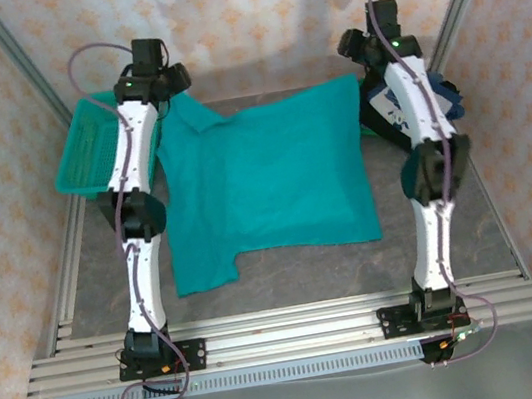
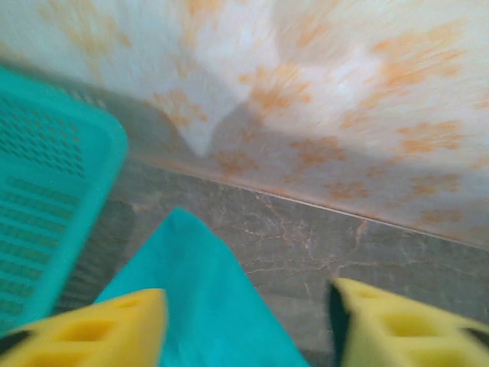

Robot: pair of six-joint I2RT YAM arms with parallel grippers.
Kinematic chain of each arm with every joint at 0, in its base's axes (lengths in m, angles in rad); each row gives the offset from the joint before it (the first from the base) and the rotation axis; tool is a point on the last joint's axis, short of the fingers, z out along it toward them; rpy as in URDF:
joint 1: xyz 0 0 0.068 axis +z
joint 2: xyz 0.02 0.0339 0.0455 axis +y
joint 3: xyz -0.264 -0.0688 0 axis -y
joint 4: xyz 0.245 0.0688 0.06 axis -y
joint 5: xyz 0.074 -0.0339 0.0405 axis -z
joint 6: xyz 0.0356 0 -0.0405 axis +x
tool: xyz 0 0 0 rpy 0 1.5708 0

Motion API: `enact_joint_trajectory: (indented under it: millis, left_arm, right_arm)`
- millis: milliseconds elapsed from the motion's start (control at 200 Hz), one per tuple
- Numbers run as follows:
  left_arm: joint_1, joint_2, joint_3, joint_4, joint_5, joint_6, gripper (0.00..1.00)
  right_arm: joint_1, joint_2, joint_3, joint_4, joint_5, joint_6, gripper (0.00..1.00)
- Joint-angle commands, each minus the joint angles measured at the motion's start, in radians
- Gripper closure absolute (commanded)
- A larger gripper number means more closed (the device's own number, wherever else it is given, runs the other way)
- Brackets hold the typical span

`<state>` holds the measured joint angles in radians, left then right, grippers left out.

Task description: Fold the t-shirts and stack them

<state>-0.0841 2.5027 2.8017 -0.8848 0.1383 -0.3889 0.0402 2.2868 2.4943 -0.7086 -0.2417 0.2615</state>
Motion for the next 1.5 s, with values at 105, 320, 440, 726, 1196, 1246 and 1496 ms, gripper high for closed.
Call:
enact_joint_trajectory:
  millis: [105,320,440,726,1196,1246,1496]
  left_arm:
    - [-0.011,-0.184,0.074,0.058,0.097,-0.118,0.0]
    - [-0.062,-0.58,-0.306,-0.088,0.117,-0.044,0.0]
    - [-0.1,-0.877,-0.706,-0.076,0.087,-0.069,0.0]
    - [-0.116,-1.36,-1.557,-0.085,0.108,-0.267,0.01]
    - [-0.144,-1.513,-2.104,-0.182,0.089,-0.412,0.2]
    - [-0.144,-1.515,-2.14,-0.157,0.1,-0.422,0.23]
    - [-0.145,-1.453,-2.213,-0.008,0.107,-0.447,0.39]
  right_arm:
    - [0.009,-0.014,0.326,-0.243,-0.034,-0.018,0.19]
    - [0.049,-0.557,-0.519,-0.156,-0.067,-0.021,0.19]
    - [0.052,-0.834,-0.936,-0.081,-0.108,0.089,0.19]
    - [0.058,-1.19,-1.466,-0.083,-0.193,0.248,0.19]
    - [0.058,-1.342,-1.825,-0.131,-0.178,0.378,0.23]
    - [0.058,-1.336,-1.832,-0.126,-0.169,0.378,0.24]
    - [0.056,-1.283,-1.845,-0.074,-0.149,0.371,0.24]
